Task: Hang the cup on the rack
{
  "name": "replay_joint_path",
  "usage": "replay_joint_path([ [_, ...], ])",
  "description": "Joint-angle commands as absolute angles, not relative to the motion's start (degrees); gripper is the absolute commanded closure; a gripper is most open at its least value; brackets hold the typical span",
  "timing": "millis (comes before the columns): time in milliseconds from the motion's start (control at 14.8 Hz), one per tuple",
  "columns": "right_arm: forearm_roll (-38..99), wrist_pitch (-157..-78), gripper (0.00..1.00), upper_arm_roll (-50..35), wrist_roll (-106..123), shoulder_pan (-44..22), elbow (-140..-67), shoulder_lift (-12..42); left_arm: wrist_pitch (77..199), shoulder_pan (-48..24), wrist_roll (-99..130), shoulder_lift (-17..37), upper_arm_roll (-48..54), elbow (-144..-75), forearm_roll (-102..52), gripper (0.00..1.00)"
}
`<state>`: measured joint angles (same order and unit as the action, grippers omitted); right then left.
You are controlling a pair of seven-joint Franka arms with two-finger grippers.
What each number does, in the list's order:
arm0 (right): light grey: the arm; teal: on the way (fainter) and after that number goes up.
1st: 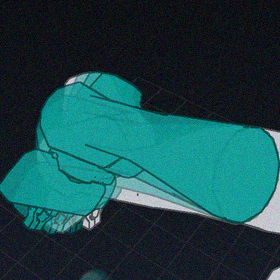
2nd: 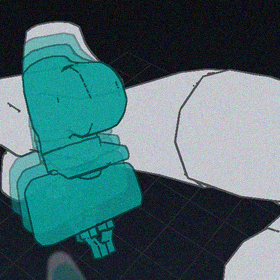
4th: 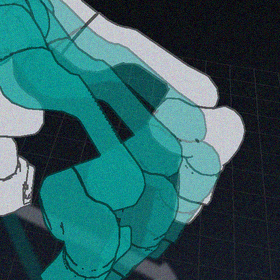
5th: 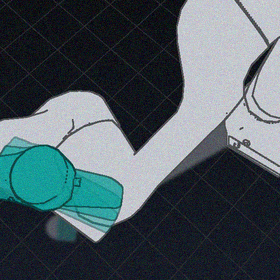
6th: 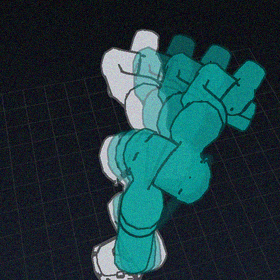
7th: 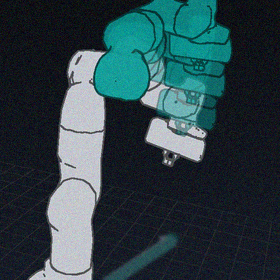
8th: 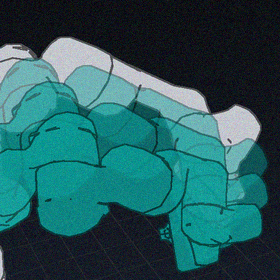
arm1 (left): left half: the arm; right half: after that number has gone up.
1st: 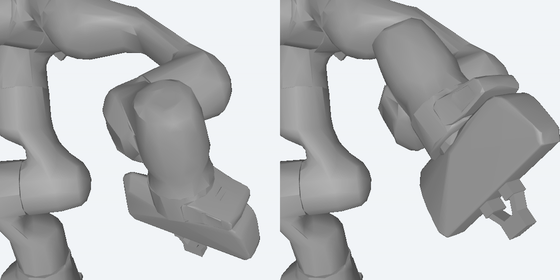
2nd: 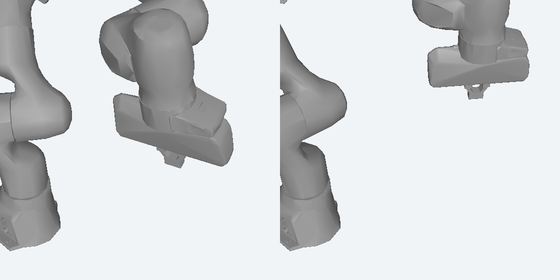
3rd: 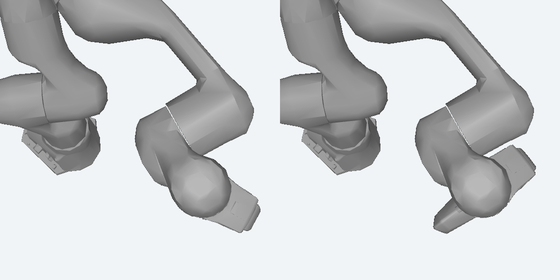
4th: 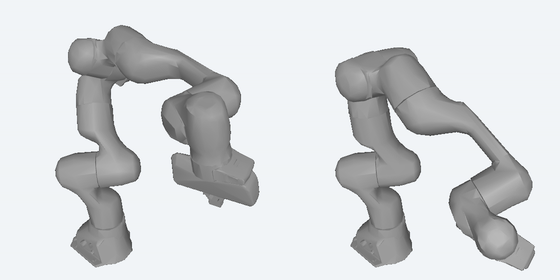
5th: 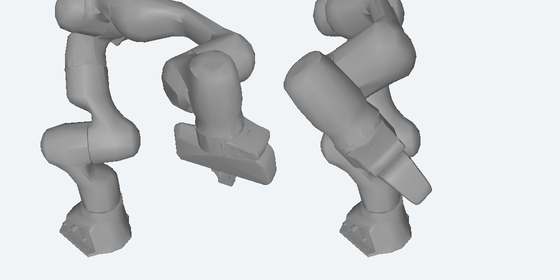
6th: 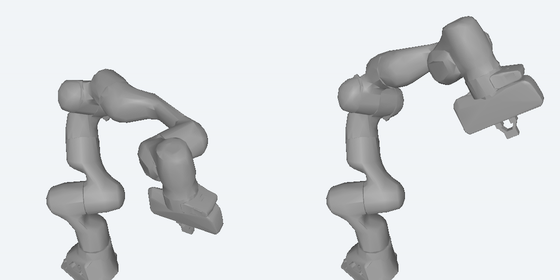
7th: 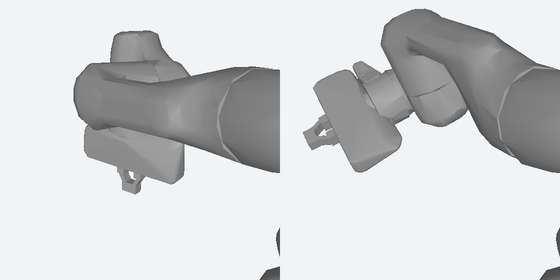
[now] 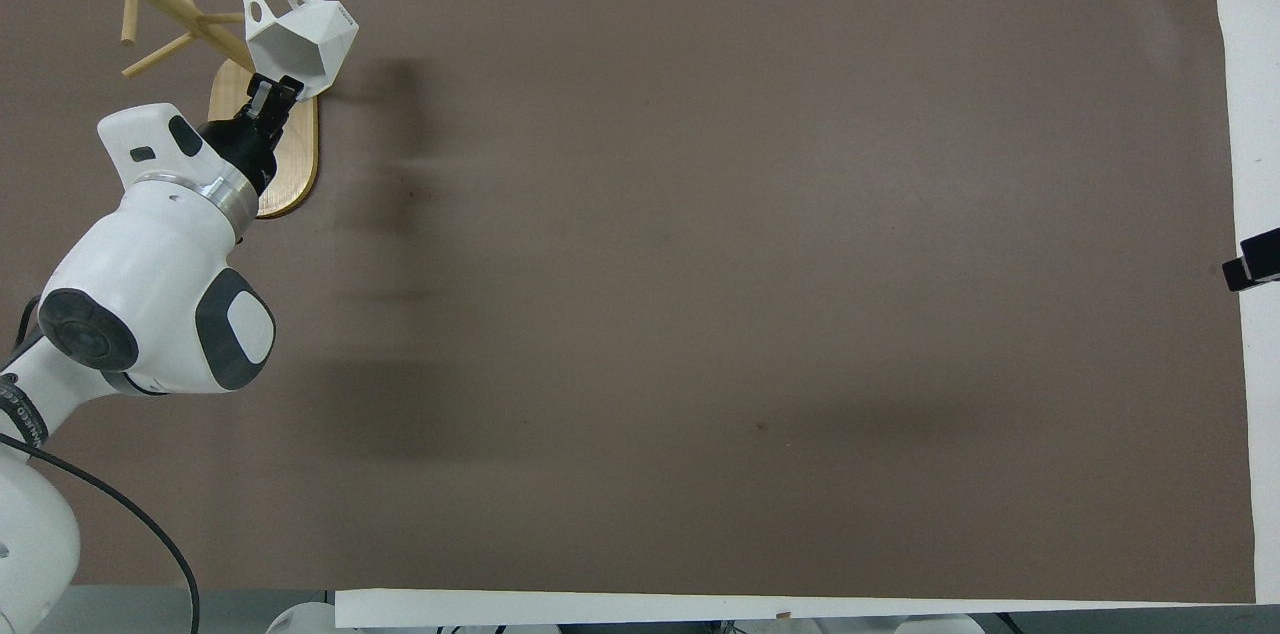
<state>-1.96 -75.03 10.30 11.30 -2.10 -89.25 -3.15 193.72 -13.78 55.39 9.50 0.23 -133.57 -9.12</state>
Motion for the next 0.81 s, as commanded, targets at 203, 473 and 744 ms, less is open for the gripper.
replay_joint_path([
  [203, -2.99, -77.08, 0.01, 10.55, 8.62, -2.2, -94.66, -5.89, 191.87, -10.9, 55.28, 8.44, 0.7, -133.77, -8.17, 1.0],
  [473, -2.55, -76.91, 0.01, 10.55, 8.96, -1.59, -94.66, -4.92, 189.41, -9.06, 55.11, 8.26, 0.7, -133.77, -8.09, 1.0],
  [744, -2.46, -76.82, 0.01, 10.46, 8.96, -1.93, -94.66, -4.92, 188.27, -8.0, 55.11, 8.09, 0.7, -133.59, -8.09, 1.0],
])
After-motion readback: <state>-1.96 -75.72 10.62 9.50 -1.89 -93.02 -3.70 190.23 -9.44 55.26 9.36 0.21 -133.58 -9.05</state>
